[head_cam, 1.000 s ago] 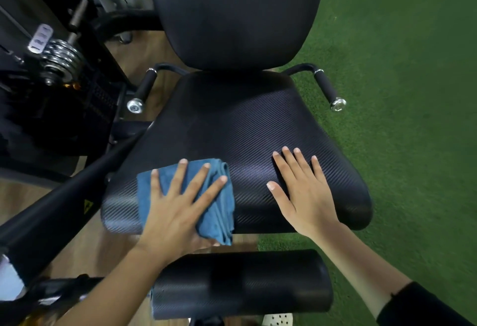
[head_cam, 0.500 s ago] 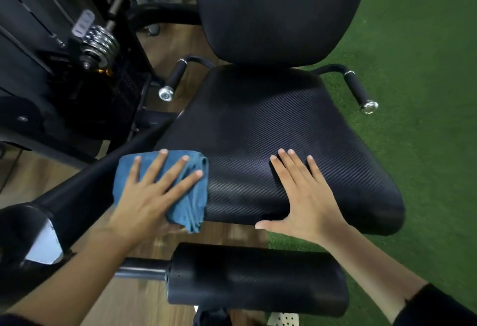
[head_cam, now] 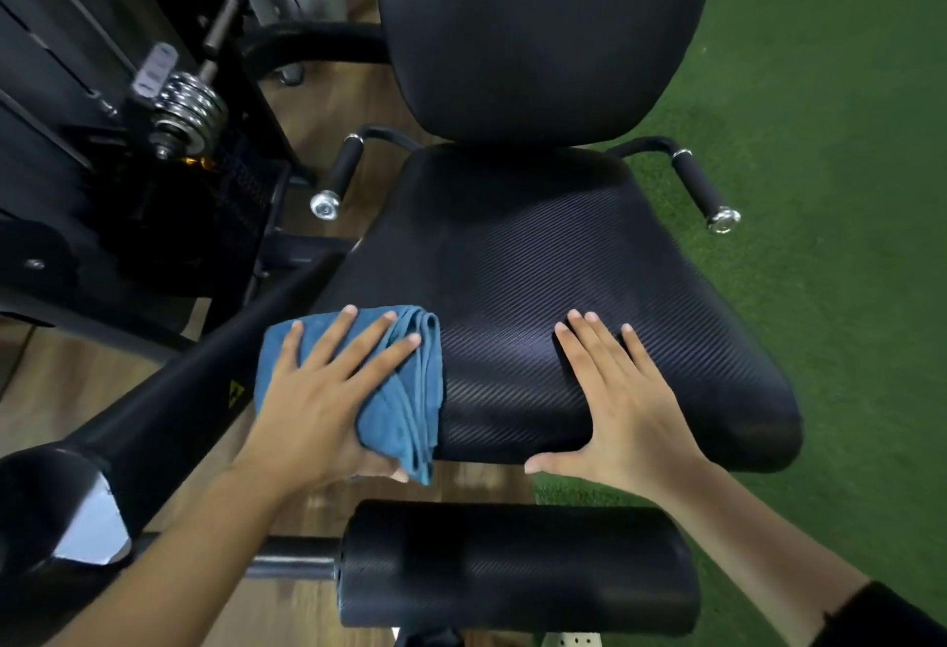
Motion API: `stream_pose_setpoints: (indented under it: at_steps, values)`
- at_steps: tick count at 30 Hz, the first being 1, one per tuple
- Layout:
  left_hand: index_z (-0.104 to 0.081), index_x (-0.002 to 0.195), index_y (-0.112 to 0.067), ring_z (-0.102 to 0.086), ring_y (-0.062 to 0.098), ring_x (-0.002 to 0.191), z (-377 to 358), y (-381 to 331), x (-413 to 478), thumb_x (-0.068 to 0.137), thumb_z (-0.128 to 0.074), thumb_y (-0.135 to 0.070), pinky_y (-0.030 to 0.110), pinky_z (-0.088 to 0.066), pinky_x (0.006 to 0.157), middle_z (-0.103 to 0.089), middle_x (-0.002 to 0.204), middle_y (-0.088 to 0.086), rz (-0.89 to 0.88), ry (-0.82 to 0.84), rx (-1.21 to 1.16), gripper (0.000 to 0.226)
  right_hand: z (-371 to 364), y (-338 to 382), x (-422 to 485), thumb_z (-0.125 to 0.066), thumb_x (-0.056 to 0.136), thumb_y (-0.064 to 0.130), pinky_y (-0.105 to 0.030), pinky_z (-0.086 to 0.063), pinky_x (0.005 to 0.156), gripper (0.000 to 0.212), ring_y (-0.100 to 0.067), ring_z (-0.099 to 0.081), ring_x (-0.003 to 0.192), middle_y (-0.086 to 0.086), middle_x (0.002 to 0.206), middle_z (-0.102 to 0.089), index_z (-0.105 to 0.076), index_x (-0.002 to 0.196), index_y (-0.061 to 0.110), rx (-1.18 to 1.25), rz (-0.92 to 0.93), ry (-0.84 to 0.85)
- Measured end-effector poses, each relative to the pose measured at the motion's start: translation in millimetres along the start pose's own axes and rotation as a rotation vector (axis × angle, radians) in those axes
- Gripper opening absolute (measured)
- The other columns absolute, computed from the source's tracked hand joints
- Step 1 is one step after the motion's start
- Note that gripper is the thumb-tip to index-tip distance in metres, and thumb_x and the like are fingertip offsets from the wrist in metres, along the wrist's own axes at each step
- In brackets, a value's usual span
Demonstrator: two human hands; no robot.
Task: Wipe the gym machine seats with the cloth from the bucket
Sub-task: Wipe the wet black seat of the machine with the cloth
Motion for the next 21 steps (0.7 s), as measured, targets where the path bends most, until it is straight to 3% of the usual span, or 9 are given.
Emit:
stream_pose_setpoints:
  at_steps: [6, 10, 14, 18, 21]
  values:
    - [-0.005, 0.146, -0.047, 0.0, 0.029, 0.146, 16.9, -37.6, 59.2, 0.049, -0.011, -0.101, 0.067, -0.001, 0.107, -0.006, 0.159, -0.009, 0.216, 0.002, -0.165, 0.112, 4.1, 0.2, 5.1, -0.028, 0.091, 0.069, -0.048, -0.02, 0.116, 0.086, -0.021, -0.015, 0.145, -0.01, 0.155, -0.024, -0.027, 0.147, 0.004, 0.127, -0.077, -0.112]
    - [0.002, 0.145, -0.05, 0.009, 0.029, 0.145, 16.1, -54.0, 67.6, 0.061, -0.002, -0.095, 0.067, 0.006, 0.107, 0.003, 0.159, -0.009, 0.147, 0.012, -0.186, 0.095, 2.6, 0.0, 23.6, -0.019, 0.095, 0.061, -0.043, -0.015, 0.118, 0.077, -0.017, -0.013, 0.146, -0.007, 0.156, -0.022, -0.024, 0.149, 0.007, 0.181, -0.195, -0.17]
    - [-0.002, 0.143, -0.054, 0.002, 0.023, 0.146, 10.8, -27.1, 65.8, 0.077, -0.003, -0.082, 0.068, 0.001, 0.107, -0.009, 0.158, -0.014, 0.16, -0.036, -0.161, 0.071, 2.1, -0.4, 47.9, -0.019, 0.093, 0.059, -0.038, -0.01, 0.119, 0.075, -0.017, -0.011, 0.146, -0.006, 0.156, -0.022, -0.024, 0.149, 0.009, 0.194, -0.26, -0.178]
    - [-0.015, 0.145, -0.048, 0.002, 0.026, 0.145, 13.5, -23.3, 102.8, 0.082, -0.013, -0.078, 0.073, 0.003, 0.103, -0.01, 0.158, -0.012, 0.384, 0.031, -0.246, 0.07, 0.3, -2.4, 66.3, -0.013, 0.089, 0.062, -0.038, -0.008, 0.119, 0.08, -0.017, -0.009, 0.146, -0.006, 0.157, -0.019, -0.022, 0.15, 0.01, 0.21, -0.321, -0.157]
    - [-0.012, 0.147, -0.043, 0.006, 0.034, 0.144, 19.6, -46.9, 123.7, 0.077, -0.012, -0.083, 0.075, 0.006, 0.101, -0.006, 0.159, -0.005, 0.396, 0.073, -0.258, 0.081, -1.9, -6.2, 74.7, -0.011, 0.088, 0.062, -0.038, -0.006, 0.119, 0.082, -0.018, -0.009, 0.146, -0.007, 0.157, -0.018, -0.022, 0.15, 0.01, 0.245, -0.358, -0.153]
Point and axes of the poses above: each hand's wrist, its own x-axis towards the middle knuckle, its own z-axis out of the back of the hand, y = z × x, the point moved 1 cm from there along x, towards the middle knuckle
